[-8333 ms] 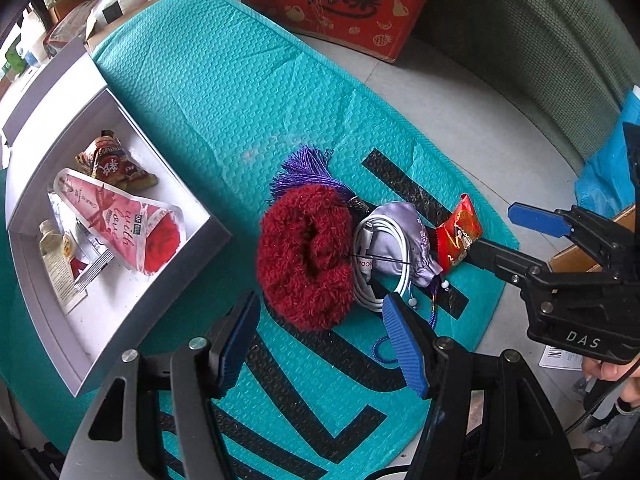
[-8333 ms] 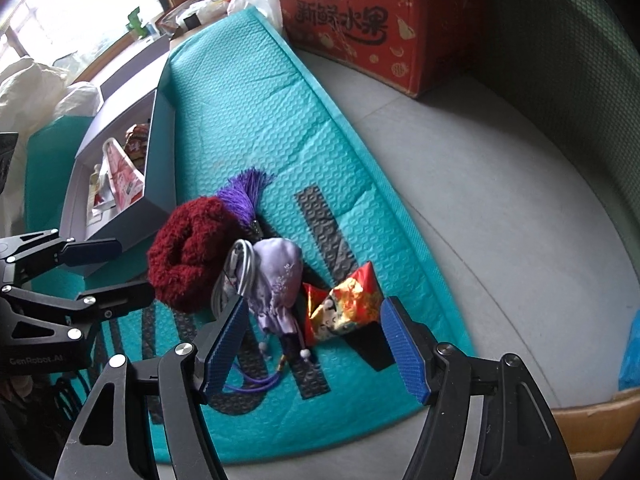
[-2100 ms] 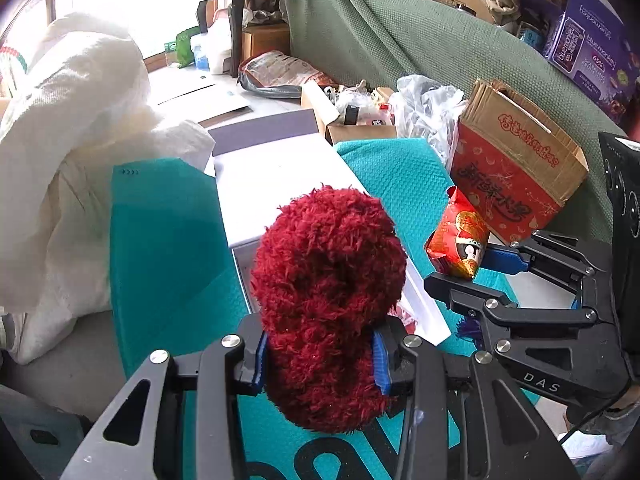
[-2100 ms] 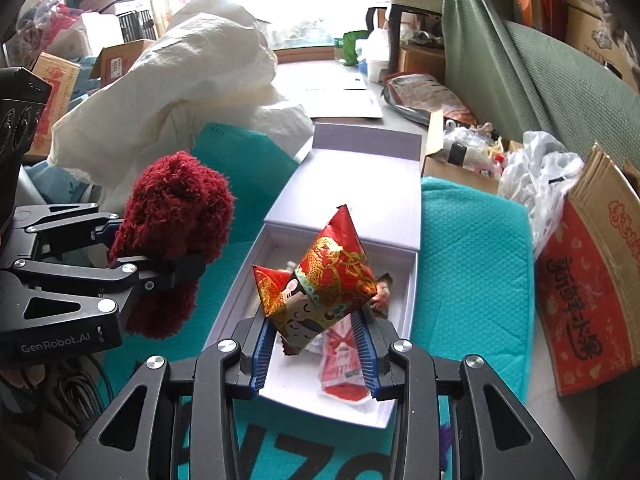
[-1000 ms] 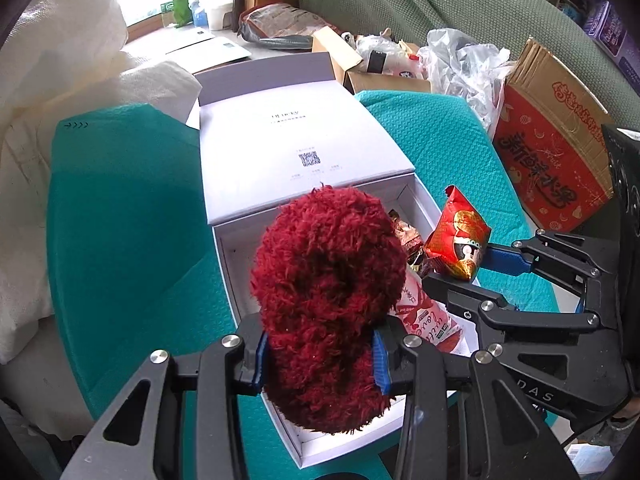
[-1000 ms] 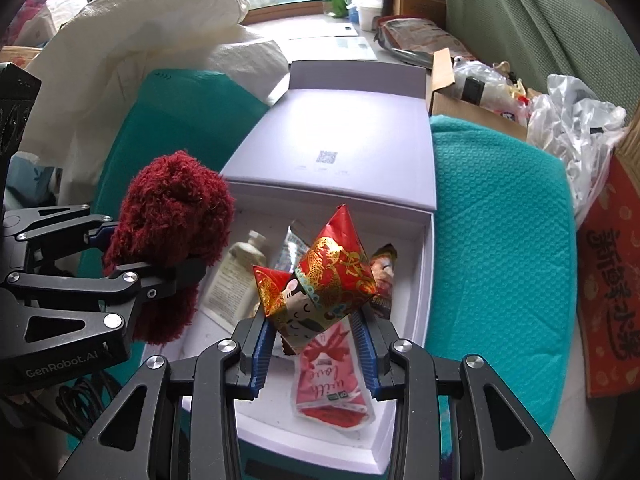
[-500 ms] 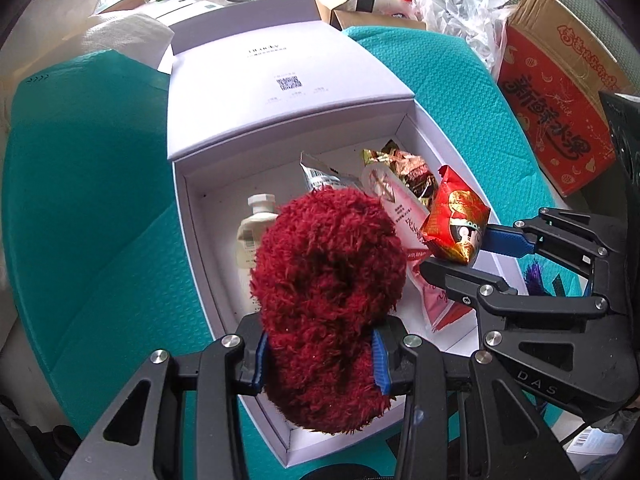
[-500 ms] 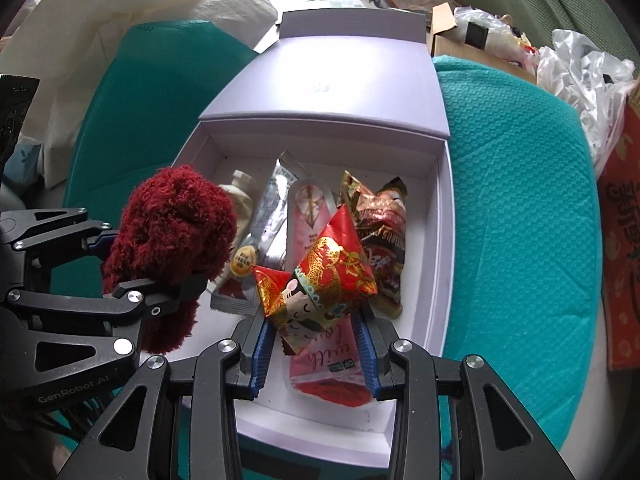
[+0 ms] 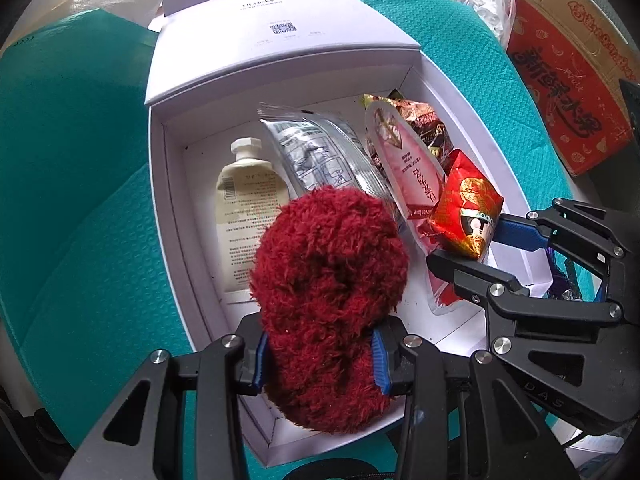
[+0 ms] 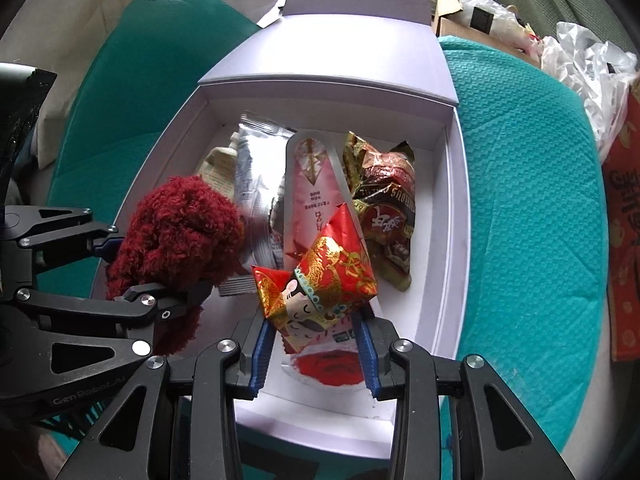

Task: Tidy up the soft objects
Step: 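Carry the scrunchie and snack packet with both tools over the white box, then lower into the box and open the left tool on the scrunchie while the right tool releases the packet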

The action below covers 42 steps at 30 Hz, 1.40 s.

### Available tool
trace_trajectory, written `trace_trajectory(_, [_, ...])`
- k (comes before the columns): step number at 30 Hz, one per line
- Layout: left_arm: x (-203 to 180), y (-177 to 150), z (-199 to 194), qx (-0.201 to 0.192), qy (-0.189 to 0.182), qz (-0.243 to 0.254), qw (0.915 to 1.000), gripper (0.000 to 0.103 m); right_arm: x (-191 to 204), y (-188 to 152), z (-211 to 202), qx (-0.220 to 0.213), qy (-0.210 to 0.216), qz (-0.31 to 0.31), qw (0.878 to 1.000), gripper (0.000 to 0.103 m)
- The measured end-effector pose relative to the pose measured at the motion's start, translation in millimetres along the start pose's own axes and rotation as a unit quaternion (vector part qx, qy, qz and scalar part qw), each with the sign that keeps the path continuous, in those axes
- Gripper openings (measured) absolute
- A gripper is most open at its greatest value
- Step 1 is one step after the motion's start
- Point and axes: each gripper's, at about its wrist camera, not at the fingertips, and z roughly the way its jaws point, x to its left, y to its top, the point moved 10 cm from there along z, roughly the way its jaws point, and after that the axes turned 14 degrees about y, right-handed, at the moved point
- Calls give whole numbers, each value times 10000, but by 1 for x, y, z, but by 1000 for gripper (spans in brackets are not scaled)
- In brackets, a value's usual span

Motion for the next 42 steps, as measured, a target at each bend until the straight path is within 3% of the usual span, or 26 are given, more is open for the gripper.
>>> trace_trajectory(23, [-10,-1,21,483,221,53,9986,39,-4,-30,19,212,-19,396,9990,42])
trace_trajectory(29, [-9,1,25,588,149,-26,9982,39,-15,-22,9,257,-52,533,9982,51])
trace_trajectory(36, [-1,-1,24,523,418,-20,9978,52,-29,-19,-4,278,-151,582,9978,53])
trace_trajectory(42, [6,10,17,416,571,-160,9974,53,-34,-10,-19,172,-240,581,9979,55])
